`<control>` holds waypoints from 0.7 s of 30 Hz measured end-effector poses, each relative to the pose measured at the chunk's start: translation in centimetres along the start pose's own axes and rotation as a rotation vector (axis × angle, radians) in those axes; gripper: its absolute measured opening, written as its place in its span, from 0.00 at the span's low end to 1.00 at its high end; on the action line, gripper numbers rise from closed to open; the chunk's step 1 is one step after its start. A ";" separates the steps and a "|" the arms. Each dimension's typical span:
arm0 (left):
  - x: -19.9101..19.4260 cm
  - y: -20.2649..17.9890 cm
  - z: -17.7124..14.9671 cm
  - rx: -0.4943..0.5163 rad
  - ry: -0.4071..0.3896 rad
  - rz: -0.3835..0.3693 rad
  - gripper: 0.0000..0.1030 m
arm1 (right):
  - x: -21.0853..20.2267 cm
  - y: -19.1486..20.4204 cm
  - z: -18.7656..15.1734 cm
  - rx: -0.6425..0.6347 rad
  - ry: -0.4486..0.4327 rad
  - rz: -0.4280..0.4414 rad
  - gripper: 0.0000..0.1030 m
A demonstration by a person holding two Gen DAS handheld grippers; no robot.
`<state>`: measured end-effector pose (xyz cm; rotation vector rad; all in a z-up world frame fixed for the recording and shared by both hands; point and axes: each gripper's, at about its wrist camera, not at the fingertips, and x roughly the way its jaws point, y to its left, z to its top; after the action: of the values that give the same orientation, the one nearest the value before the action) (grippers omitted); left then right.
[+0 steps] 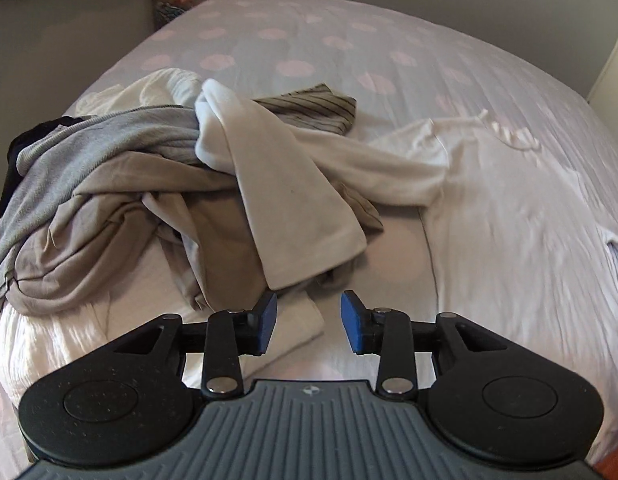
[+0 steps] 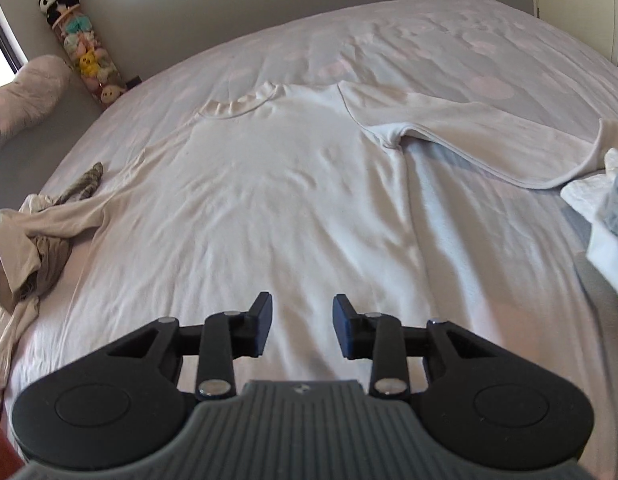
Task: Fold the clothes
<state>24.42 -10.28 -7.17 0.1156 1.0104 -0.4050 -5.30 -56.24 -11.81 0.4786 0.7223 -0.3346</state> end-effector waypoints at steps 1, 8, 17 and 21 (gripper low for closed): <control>0.5 0.4 0.3 -0.023 -0.011 0.008 0.36 | 0.6 0.3 -0.2 -0.010 -0.029 0.008 0.38; 4.4 1.9 1.4 -0.167 -0.010 0.022 0.36 | 2.7 0.0 -0.2 -0.030 -0.135 0.106 0.48; 3.6 -1.7 2.6 -0.005 -0.023 0.094 0.03 | 4.9 -3.1 0.2 0.107 -0.139 0.129 0.48; 0.2 -2.3 5.4 0.039 -0.063 0.119 0.02 | 4.9 -3.5 0.3 0.123 -0.148 0.122 0.48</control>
<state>27.94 -13.92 -4.24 0.1959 0.9294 -0.3173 -3.23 -59.95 -16.12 0.6049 0.5281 -0.2978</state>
